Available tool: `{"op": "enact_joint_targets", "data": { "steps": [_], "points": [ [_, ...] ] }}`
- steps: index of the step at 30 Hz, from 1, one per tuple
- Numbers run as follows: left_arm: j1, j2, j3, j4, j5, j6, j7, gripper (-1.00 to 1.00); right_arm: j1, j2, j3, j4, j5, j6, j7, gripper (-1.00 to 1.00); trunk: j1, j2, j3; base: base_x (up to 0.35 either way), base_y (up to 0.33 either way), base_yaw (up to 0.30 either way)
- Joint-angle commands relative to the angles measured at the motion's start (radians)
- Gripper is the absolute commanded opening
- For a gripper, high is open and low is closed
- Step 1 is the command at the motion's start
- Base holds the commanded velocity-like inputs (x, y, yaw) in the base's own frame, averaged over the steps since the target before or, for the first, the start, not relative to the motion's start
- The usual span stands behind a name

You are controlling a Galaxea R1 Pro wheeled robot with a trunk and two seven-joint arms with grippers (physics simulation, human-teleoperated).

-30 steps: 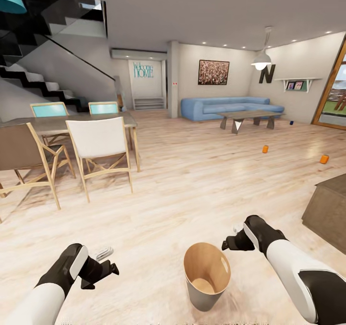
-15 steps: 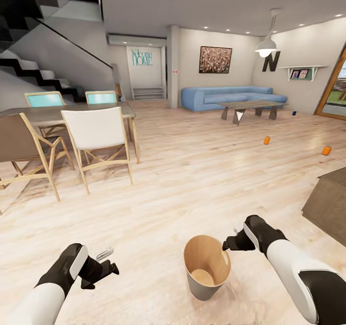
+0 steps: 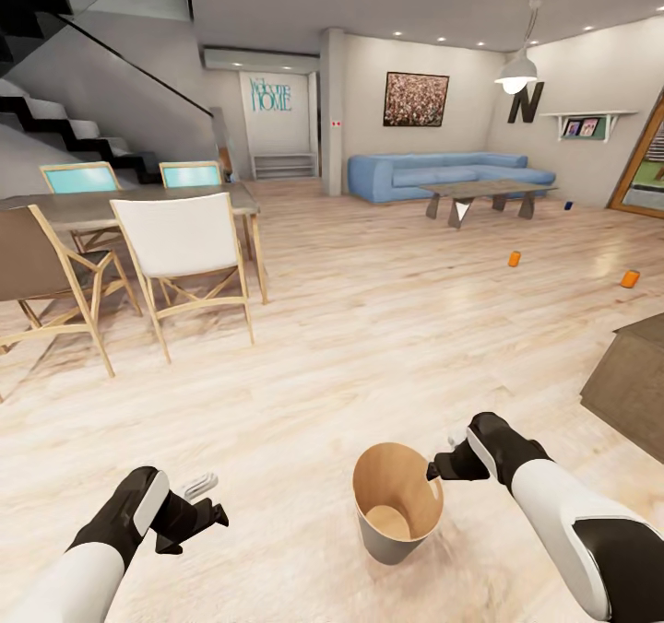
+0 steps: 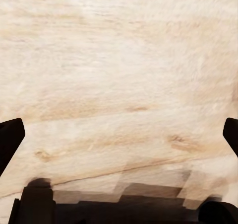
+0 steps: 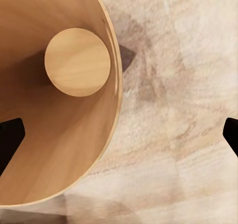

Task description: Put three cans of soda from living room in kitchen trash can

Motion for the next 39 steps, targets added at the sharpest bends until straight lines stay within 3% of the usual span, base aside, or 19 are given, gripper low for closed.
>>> {"op": "enact_joint_targets", "data": {
  "steps": [1,5,24,33,39],
  "points": [
    [0.000,0.000,0.000,0.000,0.000,0.000,0.000,1.00,0.000,0.000,0.000,0.000,0.000,0.000,0.000,1.00,0.000,0.000,0.000,0.000,0.000,0.000],
    [0.000,0.000,0.000,0.000,0.000,0.000,0.000,1.00,0.000,0.001,0.000,0.000,0.000,0.000,0.000,1.00,0.000,0.000,0.000,0.000,0.000,0.000],
    [0.000,0.000,-0.001,0.000,0.000,0.000,0.000,1.00,0.000,0.002,0.003,0.000,0.000,0.000,-0.001,1.00,0.009,-0.004,-0.073,0.000,0.000,0.000],
    [0.000,0.000,-0.001,-0.001,0.000,0.000,0.000,1.00,0.000,0.003,0.003,0.000,0.000,0.000,-0.001,1.00,0.009,-0.004,-0.073,0.000,0.000,0.000],
    [0.000,0.000,-0.001,-0.001,0.000,0.000,0.000,1.00,0.000,0.003,0.003,0.000,0.000,0.000,0.000,1.00,0.011,-0.006,-0.097,0.000,0.000,0.000]
  ]
}}
